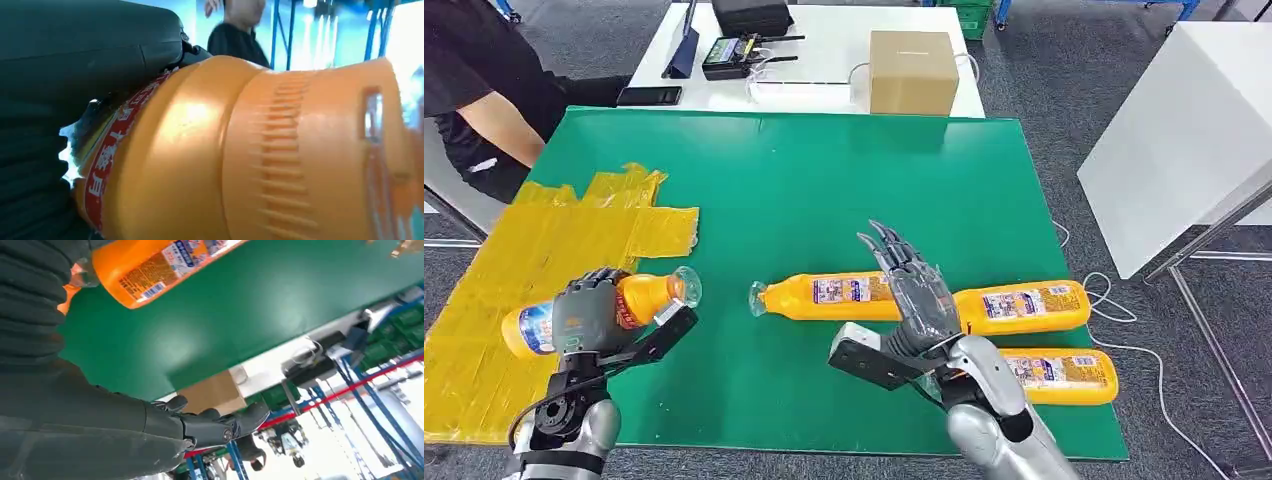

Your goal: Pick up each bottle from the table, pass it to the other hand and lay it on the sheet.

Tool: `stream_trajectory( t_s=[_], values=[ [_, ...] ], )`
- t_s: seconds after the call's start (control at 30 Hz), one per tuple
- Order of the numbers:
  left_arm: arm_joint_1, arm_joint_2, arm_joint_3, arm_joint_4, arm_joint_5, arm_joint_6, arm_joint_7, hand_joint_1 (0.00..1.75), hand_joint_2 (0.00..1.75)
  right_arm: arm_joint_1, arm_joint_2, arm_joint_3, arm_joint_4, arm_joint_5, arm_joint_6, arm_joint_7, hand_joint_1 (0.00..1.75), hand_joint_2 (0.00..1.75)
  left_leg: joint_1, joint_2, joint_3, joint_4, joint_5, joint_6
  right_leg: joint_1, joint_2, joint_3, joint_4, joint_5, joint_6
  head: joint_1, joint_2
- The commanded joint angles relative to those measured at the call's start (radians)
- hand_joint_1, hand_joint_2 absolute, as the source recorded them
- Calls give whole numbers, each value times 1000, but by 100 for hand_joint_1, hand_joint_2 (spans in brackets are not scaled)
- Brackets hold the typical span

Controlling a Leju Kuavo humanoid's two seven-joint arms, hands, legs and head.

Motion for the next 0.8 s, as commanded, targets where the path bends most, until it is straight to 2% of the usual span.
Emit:
stream_trajectory(
  t_s=[0.03, 0.13, 0.23, 0.3, 0.53, 0.57, 0.6, 0.63, 0.67, 0.8],
  values=[
    [-159, 32, -27, 403, 18, -19, -5, 175, 175, -179, -44, 46, 236, -1, 79, 52, 0, 175, 0, -2, 3, -1, 0, 0, 0, 0, 3, -1, 0, -2, 0, 0],
    [-169, 29, -33, 418, 16, -19, -1, 175, 175, -193, -45, 46, 257, -3, 85, 55, 0, 175, 2, -4, 6, -1, -1, 0, 1, 1, 6, -1, 0, -4, 0, 0],
    [-169, 29, -33, 418, 16, -19, -1, 175, 175, -193, -45, 46, 257, -3, 85, 55, 0, 175, 0, -2, 2, -1, 0, 0, 0, 0, 2, -1, 0, -2, 0, 0],
    [-169, 30, -36, 415, 16, -26, -2, 175, 175, -192, -47, 52, 254, -4, 92, 58, 0, 175, 2, -4, 8, 0, -3, -1, 2, 2, 7, -1, -2, -5, 0, 0],
    [-172, 33, -42, 419, 14, -35, 5, 175, 175, -201, -51, 59, 265, -6, 106, 66, 0, 175, 1, -3, 5, 0, -2, -1, 1, 1, 5, -1, -1, -4, 0, 0],
    [-174, 34, -47, 422, 8, -33, 9, 147, 175, -205, -52, 61, 270, -5, 109, 68, 0, 175, 2, -3, 6, 0, -2, -1, 2, 1, 6, -1, -1, -4, 0, 0],
    [-178, 35, -49, 431, 2, -31, 18, 0, 175, -213, -54, 64, 281, -6, 115, 71, 0, 175, 0, -2, 2, -1, 0, 0, 0, 1, 2, -1, 0, -2, 0, 0],
    [-193, 37, -62, 460, -22, -35, 40, 0, 175, -231, -57, 70, 316, -16, 134, 74, 0, 175, 1, -3, 6, -1, -2, -1, 1, 1, 5, -1, -1, -4, 0, 0],
    [-236, 45, -96, 498, -1, -70, 25, 0, 0, -327, -37, 94, 509, -23, 168, 74, 0, 175, 1, -2, 4, 0, -1, 0, 1, 1, 4, -1, 0, -3, 0, 0],
    [-236, 45, -96, 498, -1, -70, 25, 0, 0, -327, -37, 94, 509, -23, 168, 74, 0, 175, 1, -3, 4, -1, 0, 0, 1, 1, 4, -1, 0, -3, 0, 0]
  ],
)
